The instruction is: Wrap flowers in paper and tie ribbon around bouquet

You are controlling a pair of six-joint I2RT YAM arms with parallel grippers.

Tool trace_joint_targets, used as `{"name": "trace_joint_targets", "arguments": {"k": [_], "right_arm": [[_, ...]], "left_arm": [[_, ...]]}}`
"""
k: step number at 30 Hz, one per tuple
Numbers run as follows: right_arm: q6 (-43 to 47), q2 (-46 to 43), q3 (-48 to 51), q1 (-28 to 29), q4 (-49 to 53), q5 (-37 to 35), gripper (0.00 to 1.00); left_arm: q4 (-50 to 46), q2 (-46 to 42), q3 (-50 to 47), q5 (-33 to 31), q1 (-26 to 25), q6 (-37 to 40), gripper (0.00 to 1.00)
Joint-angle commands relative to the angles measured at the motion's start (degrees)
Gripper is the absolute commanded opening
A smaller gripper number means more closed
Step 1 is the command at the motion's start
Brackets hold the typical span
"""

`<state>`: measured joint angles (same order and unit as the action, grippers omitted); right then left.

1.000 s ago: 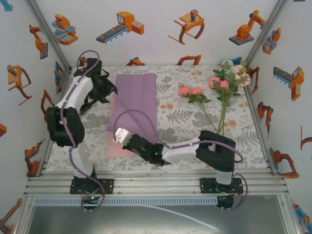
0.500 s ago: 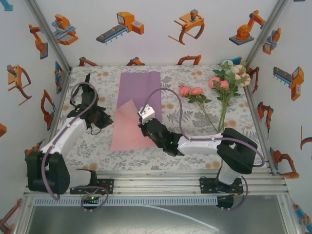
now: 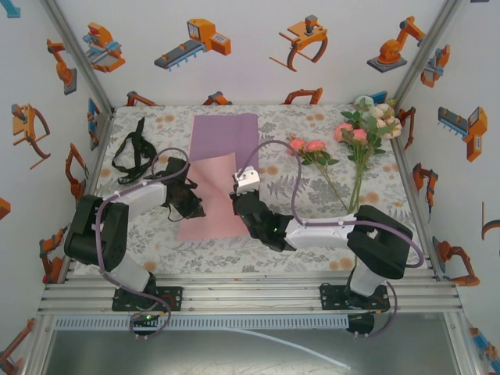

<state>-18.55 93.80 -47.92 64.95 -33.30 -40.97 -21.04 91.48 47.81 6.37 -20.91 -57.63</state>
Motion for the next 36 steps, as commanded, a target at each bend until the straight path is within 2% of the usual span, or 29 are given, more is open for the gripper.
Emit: {"name": "trace_joint_targets", "arguments": {"k": [1, 3, 6, 10, 12, 14, 16, 19, 23, 28, 30, 34, 36], "right_arm": [[-6.1, -2.8, 1.2, 0.0, 3.6, -8.1, 0.00], [-10.9, -4.2, 1.0, 0.3, 9.5, -12.9, 0.00], [-25.1, -7.2, -1.3, 0.8, 30.6, -19.0, 0.00], [-45.2, -11.3, -1.0, 2.1, 58.6, -13.3, 0.01], [-54.1, -12.6, 0.5, 2.3, 68.7, -7.5, 0.13], [-54.8, -14.1, 1.7, 2.5, 72.9, -2.2, 0.25], [-54.5, -16.0, 1.4, 2.7, 77.9, 1.5, 0.43], [-54.3, -20.3, 0.4, 2.9, 85.1, 4.3, 0.61], [-37.5, -28.1, -0.9, 0.7, 82.1, 10.8, 0.65], [-19.8, -32.8, -5.8, -12.9, 75.5, 29.2, 0.66], [-14.4, -31.6, -8.3, -17.9, 73.0, 34.4, 0.66], [-8.9, -23.1, -11.6, -27.5, 65.0, 39.6, 0.66], [-7.9, -18.2, -12.7, -30.2, 60.5, 40.7, 0.64]], "left_arm": [[-3.6, 1.7, -1.3, -4.1, -0.1, -1.3, 0.05], [-4.7, 2.3, -1.5, -5.9, 0.1, -1.4, 0.05], [-4.3, 3.2, -2.0, -6.7, 1.4, -1.4, 0.05], [-3.3, 4.4, -1.9, -8.1, 2.7, -1.1, 0.04], [-3.1, 4.7, -1.3, -9.7, 2.6, -0.6, 0.04], [-3.1, 5.1, -0.5, -10.8, 2.6, 0.2, 0.04], [-3.9, 5.8, 0.8, -12.3, 2.8, 1.1, 0.04], [-4.3, 6.3, 2.2, -14.2, 2.9, 2.5, 0.04], [-4.4, 6.5, 4.1, -17.0, 3.0, 5.1, 0.05], [-3.9, 6.9, 8.5, -24.4, 4.1, 9.5, 0.09], [-3.3, 7.1, 10.8, -27.3, 4.9, 11.7, 0.11], [-0.9, 5.2, 14.2, -24.6, 6.1, 15.3, 0.16], [-1.0, 2.4, 14.5, -21.9, 5.4, 15.5, 0.18]]}}
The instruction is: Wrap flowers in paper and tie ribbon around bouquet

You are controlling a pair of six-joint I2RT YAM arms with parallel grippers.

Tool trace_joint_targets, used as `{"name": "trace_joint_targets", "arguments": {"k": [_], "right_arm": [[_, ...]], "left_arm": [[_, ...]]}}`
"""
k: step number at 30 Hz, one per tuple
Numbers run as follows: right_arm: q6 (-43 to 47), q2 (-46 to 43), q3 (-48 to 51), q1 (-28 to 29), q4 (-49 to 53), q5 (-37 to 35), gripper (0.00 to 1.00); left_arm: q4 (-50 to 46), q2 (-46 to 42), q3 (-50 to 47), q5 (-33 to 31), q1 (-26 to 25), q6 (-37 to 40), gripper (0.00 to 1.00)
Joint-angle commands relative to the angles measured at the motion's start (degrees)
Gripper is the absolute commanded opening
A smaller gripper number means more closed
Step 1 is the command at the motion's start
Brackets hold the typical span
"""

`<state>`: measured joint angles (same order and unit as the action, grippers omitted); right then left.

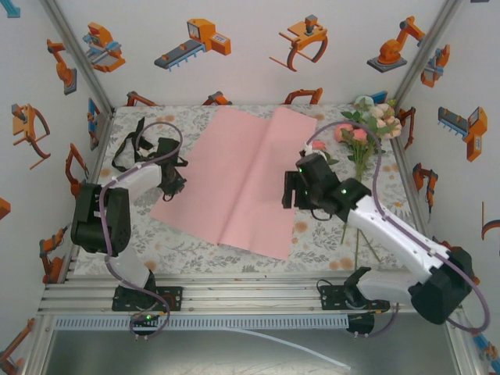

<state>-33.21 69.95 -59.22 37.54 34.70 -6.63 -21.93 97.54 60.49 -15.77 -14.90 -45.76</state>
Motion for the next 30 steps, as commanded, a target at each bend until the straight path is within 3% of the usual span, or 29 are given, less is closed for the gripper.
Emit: {"name": "trace_joint_targets", "arguments": {"k": [1, 5, 9, 16, 23, 30], "right_arm": [[6.7, 8.0, -1.8, -3.9, -9.5, 6.3, 0.62], [6.2, 17.1, -5.1, -5.4, -15.9, 9.0, 0.50], [6.4, 25.3, -8.5, -5.4, -16.8, 6.0, 0.41], [4.4, 29.0, -1.5, -5.5, -21.0, 2.3, 0.31], [-0.9, 26.3, 7.8, -5.5, -23.5, 0.7, 0.17], [-10.0, 20.4, 19.0, -1.7, -24.5, 8.6, 0.12]], "left_arm": [[-0.1, -5.4, 1.0, 1.3, -1.5, 3.1, 0.19], [-0.3, -9.9, -4.9, 6.3, -5.6, -0.7, 0.21], [-0.8, -8.5, -10.3, 11.5, -7.5, -5.4, 0.21], [-0.2, -2.4, -12.1, 12.2, -7.4, -4.8, 0.20], [-0.6, 0.8, -10.4, 10.1, -4.7, -2.8, 0.18], [0.3, 3.7, -4.3, 0.7, 2.4, 3.9, 0.18]]}}
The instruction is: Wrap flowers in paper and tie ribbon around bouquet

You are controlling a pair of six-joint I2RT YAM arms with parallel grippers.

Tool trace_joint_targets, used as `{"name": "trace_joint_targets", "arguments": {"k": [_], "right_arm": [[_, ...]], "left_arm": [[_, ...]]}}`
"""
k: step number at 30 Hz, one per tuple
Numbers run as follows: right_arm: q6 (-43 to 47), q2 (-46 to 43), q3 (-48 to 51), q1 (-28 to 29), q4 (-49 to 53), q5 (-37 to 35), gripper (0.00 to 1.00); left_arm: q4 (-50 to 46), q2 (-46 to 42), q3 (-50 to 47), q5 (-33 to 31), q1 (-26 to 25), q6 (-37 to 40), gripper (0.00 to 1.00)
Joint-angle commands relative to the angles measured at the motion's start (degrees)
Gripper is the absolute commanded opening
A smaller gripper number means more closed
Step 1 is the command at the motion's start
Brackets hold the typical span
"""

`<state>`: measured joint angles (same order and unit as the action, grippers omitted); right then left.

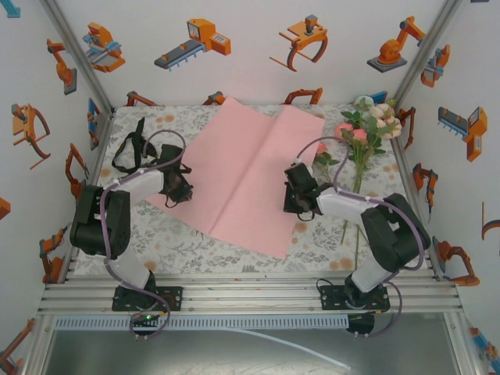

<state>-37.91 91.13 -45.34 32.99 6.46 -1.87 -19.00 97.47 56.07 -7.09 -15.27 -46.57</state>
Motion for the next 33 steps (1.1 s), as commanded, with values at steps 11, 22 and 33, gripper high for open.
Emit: {"name": "trace_joint_targets", "arguments": {"k": [11, 22, 33], "right_arm": [[-10.8, -16.3, 4.9, 10.8, 6.4, 4.1, 0.35], [3.7, 3.5, -17.5, -6.1, -0.8, -2.6, 0.36], [6.9, 10.6, -21.5, -9.4, -2.0, 1.6, 0.38]], "left_arm": [[3.2, 6.5, 6.2, -1.9, 5.9, 9.8, 0.24], [4.7, -3.4, 1.5, 1.6, -4.0, 9.2, 0.36], [3.5, 3.5, 2.1, -3.9, -4.4, 11.3, 0.36]]}}
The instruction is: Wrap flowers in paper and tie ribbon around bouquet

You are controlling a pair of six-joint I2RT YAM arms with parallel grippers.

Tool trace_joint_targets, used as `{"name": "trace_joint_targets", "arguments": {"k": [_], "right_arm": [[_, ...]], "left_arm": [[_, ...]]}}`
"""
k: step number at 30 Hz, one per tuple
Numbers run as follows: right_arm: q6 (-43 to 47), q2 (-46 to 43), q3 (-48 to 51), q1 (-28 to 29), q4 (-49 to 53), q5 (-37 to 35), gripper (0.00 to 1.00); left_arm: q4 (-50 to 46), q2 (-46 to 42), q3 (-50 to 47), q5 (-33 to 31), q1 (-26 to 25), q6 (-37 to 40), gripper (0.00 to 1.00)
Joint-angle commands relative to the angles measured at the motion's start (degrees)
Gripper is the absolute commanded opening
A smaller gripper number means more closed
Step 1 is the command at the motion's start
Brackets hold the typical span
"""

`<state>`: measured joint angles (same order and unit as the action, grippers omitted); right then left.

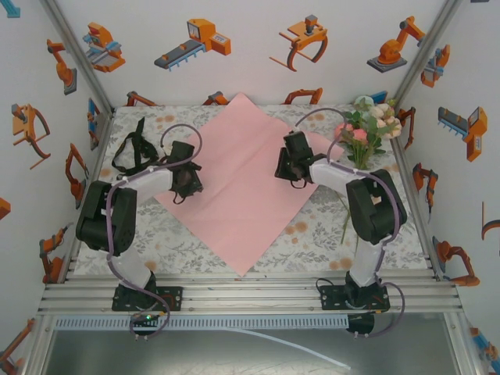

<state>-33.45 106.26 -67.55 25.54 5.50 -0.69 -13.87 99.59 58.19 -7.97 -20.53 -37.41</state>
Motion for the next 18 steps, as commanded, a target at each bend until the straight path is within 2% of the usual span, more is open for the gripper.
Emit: {"name": "trace_joint_targets", "arguments": {"k": [1, 5, 11, 14, 18], "right_arm": [[3.3, -6.1, 1.6, -2.9, -0.5, 1.0, 0.39], [8.7, -14.6, 6.6, -8.3, 3.4, 3.8, 0.46], [19.9, -27.2, 14.1, -15.4, 12.6, -2.0, 0.61], [25.0, -27.2, 13.7, -18.0, 18.7, -2.5, 0.69], [28.2, -23.5, 12.2, -19.1, 22.1, -2.4, 0.67]], "left_arm": [[-2.0, 1.7, 0.2, -3.3, 1.3, 2.5, 0.36], [-2.9, 3.3, 1.2, -4.7, 3.4, 3.6, 0.36], [-0.8, 3.1, 1.5, -0.9, 5.8, 6.8, 0.36], [1.4, 2.5, 1.9, 3.9, 5.4, 11.9, 0.37], [0.2, 1.1, 3.4, 3.3, 4.7, 14.3, 0.40]]}}
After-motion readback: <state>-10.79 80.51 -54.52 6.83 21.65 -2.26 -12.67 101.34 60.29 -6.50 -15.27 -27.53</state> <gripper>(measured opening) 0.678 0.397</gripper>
